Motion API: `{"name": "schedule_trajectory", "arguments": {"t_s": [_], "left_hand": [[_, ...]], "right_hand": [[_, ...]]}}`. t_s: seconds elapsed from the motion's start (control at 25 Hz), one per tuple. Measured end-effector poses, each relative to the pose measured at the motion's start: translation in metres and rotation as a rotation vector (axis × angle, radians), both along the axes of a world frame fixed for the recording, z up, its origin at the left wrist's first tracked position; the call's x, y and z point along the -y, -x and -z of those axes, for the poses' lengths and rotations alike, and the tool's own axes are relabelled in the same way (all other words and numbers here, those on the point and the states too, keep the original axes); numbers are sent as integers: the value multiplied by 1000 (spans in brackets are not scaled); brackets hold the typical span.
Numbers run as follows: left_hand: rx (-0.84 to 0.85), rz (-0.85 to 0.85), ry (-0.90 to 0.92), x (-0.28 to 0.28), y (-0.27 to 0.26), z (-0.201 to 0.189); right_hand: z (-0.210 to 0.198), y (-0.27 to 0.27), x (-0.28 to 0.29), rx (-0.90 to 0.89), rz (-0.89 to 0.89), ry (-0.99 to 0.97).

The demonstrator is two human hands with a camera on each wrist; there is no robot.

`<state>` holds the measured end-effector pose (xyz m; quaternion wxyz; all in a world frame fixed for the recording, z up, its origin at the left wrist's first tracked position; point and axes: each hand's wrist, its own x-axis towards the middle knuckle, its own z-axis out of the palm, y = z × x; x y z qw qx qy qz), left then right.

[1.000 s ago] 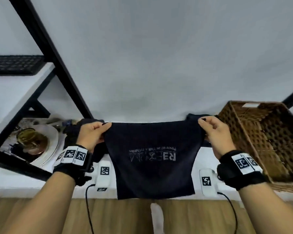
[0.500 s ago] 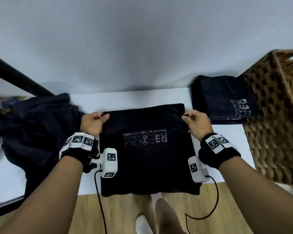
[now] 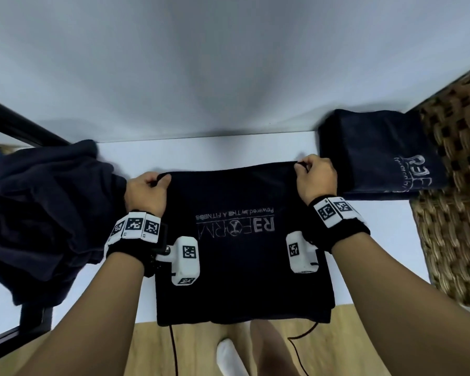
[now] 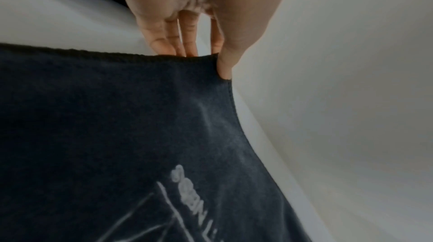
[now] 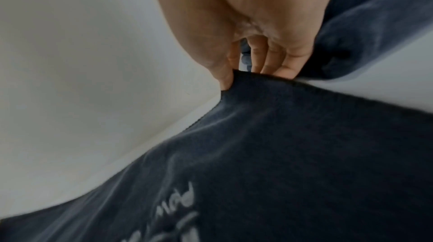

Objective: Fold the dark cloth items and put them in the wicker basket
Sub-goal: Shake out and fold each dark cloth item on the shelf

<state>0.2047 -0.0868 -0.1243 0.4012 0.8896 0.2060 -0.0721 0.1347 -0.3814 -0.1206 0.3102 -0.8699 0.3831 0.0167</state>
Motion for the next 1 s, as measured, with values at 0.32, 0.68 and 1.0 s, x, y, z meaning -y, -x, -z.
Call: {"name": "schedule_trajectory", "arguments": {"t_s": [0.32, 0.68, 1.0], "left_hand": [[-130, -29, 214, -14, -5, -2], [-249, -160, 801, -22, 8, -31], [101, -87, 821, -38, 36, -114]], "right_hand": [[-9, -3, 1, 33, -3, -176], [-40, 16, 2, 290, -11, -223], [-117, 46, 6, 557, -17, -324]]}}
